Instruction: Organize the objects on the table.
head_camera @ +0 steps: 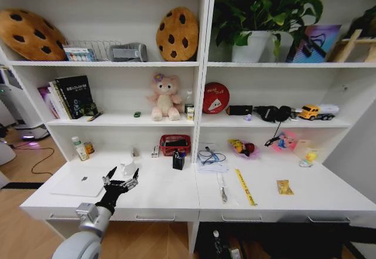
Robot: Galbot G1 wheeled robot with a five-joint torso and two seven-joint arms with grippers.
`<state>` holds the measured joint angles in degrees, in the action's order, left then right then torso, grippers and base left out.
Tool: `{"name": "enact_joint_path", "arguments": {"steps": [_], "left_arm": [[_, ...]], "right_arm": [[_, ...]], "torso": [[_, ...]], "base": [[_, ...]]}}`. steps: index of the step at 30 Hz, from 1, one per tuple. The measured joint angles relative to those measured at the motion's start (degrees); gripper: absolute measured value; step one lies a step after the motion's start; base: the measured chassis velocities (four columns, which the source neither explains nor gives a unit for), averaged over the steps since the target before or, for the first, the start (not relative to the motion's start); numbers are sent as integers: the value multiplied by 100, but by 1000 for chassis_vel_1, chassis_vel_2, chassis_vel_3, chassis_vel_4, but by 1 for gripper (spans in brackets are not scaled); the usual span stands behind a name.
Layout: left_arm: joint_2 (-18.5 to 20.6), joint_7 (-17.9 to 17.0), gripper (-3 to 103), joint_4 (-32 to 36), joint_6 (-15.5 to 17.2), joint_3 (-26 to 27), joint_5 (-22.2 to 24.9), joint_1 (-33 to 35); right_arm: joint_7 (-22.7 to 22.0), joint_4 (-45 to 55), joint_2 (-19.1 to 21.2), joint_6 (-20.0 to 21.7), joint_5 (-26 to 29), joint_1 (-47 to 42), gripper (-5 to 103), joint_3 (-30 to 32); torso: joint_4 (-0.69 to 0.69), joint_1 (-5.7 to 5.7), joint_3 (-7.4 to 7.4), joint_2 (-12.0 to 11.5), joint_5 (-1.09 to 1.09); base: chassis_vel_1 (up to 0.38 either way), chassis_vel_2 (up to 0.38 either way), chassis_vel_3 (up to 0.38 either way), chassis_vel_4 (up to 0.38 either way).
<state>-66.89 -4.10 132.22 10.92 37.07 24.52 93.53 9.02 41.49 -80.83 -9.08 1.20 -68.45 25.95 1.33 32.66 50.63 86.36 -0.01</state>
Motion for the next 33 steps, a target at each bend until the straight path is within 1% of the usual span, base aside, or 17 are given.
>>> {"name": "enact_joint_path", "arguments": {"steps": [5, 8, 13, 15, 16, 19, 20, 22, 24, 25, 26, 27, 28, 29, 31, 32, 33], "left_arm": [[0, 0, 100, 0, 0, 0, 0, 0], [0, 0, 100, 0, 0, 0, 0, 0], [0, 0, 100, 0, 0, 0, 0, 0], [0, 0, 100, 0, 0, 0, 0, 0], [0, 0, 100, 0, 0, 0, 0, 0], [0, 0, 100, 0, 0, 0, 0, 0], [0, 0, 100, 0, 0, 0, 0, 0], [0, 0, 100, 0, 0, 0, 0, 0], [0, 2, 100, 0, 0, 0, 0, 0], [0, 2, 100, 0, 0, 0, 0, 0], [0, 0, 100, 0, 0, 0, 0, 0], [0, 0, 100, 0, 0, 0, 0, 0], [0, 0, 100, 0, 0, 0, 0, 0], [0, 0, 100, 0, 0, 0, 0, 0], [0, 1, 100, 0, 0, 0, 0, 1], [0, 1, 100, 0, 0, 0, 0, 1], [0, 2, 100, 0, 0, 0, 0, 0]], "right_arm": [[-132, 31, -9, -3, -7, -6, 28, 0], [-357, 156, 10, 74, 15, -49, 44, 1], [-526, 390, 47, 226, 85, -180, 61, -1], [-572, 644, 94, 325, 102, -352, 72, -16], [-572, 644, 94, 325, 102, -352, 72, -16], [-656, 1470, 212, 648, 180, -849, 88, -124], [-656, 1470, 212, 648, 180, -849, 88, -124], [-658, 1982, 305, 857, 215, -1134, 93, -195], [-583, 3571, 626, 1657, 428, -2022, 99, -325], [-583, 3571, 626, 1657, 428, -2022, 99, -325], [-608, 4115, 736, 1996, 509, -2426, 100, -330], [-731, 4470, 799, 2183, 554, -2692, 100, -330], [-1151, 5094, 895, 2472, 645, -3122, 100, -325], [-1151, 5094, 895, 2472, 645, -3122, 100, -325], [-1886, 5988, 1051, 2858, 1008, -3674, 100, -323], [-1886, 5988, 1051, 2858, 1008, -3674, 100, -323], [-2240, 6487, 1156, 3004, 1237, -3969, 100, -294]], "torso": [[0, 0, 0, 0, 1], [0, 0, 0, 0, 1], [-1, 0, 0, 0, 2], [0, 0, 0, 0, 0], [0, 0, 0, 0, 0], [-1, 0, -1, 0, 0], [-1, 0, -1, 0, 0], [1, 0, 0, 0, 3], [-2, 0, -2, 1, 0], [-2, 0, -2, 1, 0], [0, 0, -1, 1, 1], [2, 0, -1, 1, 0], [3, -1, -2, 2, 0], [3, -1, -2, 2, 0], [1, -2, -2, 2, 1], [1, -2, -2, 2, 1], [-1, -2, -2, 1, 1]], "base": [[0, 0, 0, 0], [0, 0, 0, 0], [0, 0, 0, 0], [0, 0, 0, 0], [0, 0, 0, 0], [0, 0, 0, 0], [0, 0, 0, 0], [0, 0, 0, 0], [0, 0, 0, 0], [0, 0, 0, 0], [0, 0, 0, 0], [0, 0, 0, 0], [0, 0, 0, 0], [0, 0, 0, 0], [0, 0, 0, 0], [0, 0, 0, 0], [0, 0, 0, 0]]}}
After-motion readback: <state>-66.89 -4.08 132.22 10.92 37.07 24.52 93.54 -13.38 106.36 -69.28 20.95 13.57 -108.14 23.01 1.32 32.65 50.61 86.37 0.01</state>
